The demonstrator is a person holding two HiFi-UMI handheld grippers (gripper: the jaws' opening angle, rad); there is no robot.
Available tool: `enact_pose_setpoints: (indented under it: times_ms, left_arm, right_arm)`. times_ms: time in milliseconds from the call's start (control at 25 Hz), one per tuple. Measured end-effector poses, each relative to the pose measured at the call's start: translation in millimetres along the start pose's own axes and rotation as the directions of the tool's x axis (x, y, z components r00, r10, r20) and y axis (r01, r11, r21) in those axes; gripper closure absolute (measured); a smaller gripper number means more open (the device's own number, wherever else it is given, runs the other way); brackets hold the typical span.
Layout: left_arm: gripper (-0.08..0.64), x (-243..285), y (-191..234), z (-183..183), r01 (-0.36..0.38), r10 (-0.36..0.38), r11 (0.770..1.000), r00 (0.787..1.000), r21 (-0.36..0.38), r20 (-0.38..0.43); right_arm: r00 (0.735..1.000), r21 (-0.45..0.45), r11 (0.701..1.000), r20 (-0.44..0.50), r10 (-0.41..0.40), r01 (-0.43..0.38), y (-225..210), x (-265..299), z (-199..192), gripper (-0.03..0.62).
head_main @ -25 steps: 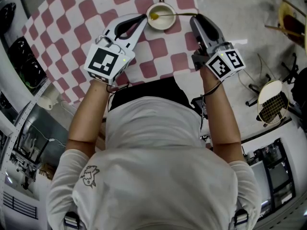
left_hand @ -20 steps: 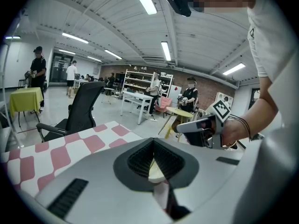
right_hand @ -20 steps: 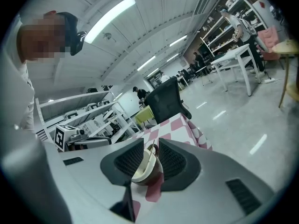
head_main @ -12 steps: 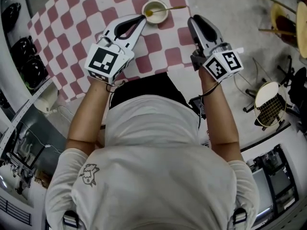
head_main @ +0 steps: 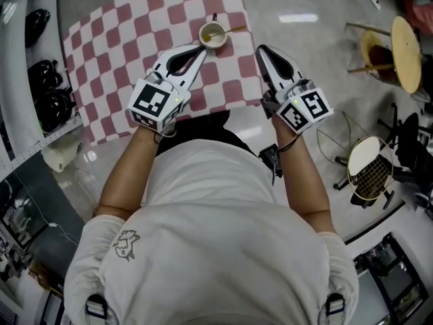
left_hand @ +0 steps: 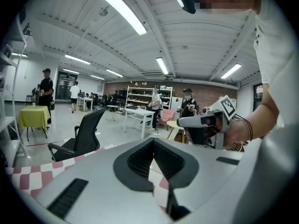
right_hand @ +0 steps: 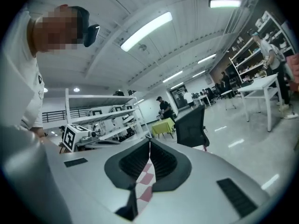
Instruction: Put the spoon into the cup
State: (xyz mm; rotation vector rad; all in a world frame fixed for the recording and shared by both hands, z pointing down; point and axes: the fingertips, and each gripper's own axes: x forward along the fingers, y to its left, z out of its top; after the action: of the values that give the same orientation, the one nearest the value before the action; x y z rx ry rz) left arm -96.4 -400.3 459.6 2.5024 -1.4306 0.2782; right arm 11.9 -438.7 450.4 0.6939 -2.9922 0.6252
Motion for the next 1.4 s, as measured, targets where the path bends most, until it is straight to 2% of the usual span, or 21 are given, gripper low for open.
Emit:
enact_pose_setpoints:
  times_ms: [280, 520, 720, 960, 1200, 1400]
  left_arm:
    - [0.546, -34.2, -44.8, 48.6, 0.003, -0.006, 0.999, 0.997, 0.048, 0.072]
    - [0.546, -54.5, -77.4, 76.1, -0.017, 0.0, 0.992, 0.991, 0.126, 0.133]
    - [0.546, -69.7, -89.9, 80.6, -0.052, 0.033, 0.987, 0.991, 0.151, 0.128]
    - [0.546, -93.4, -98.3, 80.4, -0.059, 0.041, 0.984, 0.992, 0.165, 0.115]
    - [0.546, -112.1, -98.7, 83.0, -0.03, 0.005, 0.982, 0.991, 0.184, 0.131]
    - [0.546, -141.4, -103.5, 86.3, 0.028, -0.05, 0.989, 0.987, 0.148, 0.151]
  right_arm:
    - [0.997, -0.108, 0.992, 0.044, 0.07, -0.065, 58.2, -40.2, 57.6, 0.558]
    - [0.993, -0.239, 0.964, 0.01, 0.119, -0.113, 91.1, -60.8, 69.5, 0.558]
    - [0.99, -0.238, 0.962, 0.013, 0.142, -0.135, 97.8, -73.8, 68.2, 0.558]
    - [0.988, -0.224, 0.964, 0.019, 0.153, -0.145, 117.1, -84.2, 64.3, 0.558]
    - [0.989, -0.235, 0.964, 0.035, 0.14, -0.128, 141.3, -84.1, 62.4, 0.557]
    - [0.991, -0.231, 0.966, 0.037, 0.125, -0.114, 169.7, -79.7, 56.1, 0.557]
